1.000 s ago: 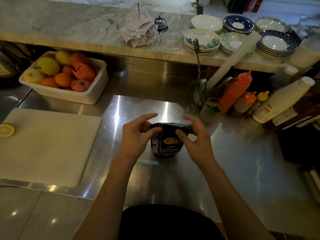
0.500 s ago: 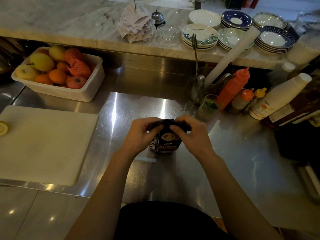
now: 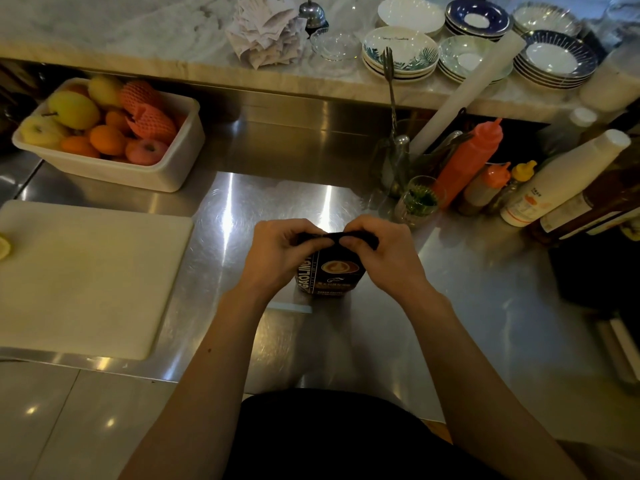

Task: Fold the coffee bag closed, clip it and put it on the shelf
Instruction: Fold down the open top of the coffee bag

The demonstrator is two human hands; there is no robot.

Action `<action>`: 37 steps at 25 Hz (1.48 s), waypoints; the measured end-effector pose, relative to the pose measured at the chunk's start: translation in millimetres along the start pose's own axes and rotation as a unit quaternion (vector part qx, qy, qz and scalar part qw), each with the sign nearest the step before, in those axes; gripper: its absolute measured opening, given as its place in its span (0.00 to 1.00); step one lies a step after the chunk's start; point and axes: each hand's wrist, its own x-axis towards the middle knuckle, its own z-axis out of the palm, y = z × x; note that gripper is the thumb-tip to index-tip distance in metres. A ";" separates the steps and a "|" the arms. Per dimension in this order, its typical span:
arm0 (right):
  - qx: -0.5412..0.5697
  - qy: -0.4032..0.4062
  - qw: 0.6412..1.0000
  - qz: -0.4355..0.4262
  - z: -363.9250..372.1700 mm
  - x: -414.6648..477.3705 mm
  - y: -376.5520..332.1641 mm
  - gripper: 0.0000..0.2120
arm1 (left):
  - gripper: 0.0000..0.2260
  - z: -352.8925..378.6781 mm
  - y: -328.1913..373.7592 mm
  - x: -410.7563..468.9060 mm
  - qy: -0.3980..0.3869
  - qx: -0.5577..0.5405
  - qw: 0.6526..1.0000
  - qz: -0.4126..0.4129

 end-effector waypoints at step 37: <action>0.261 -0.127 0.950 0.117 -1.4 -14.5 27.5 0.21 | 0.12 10.1 -41.4 -11.7 0.040 -0.084 0.990 -0.109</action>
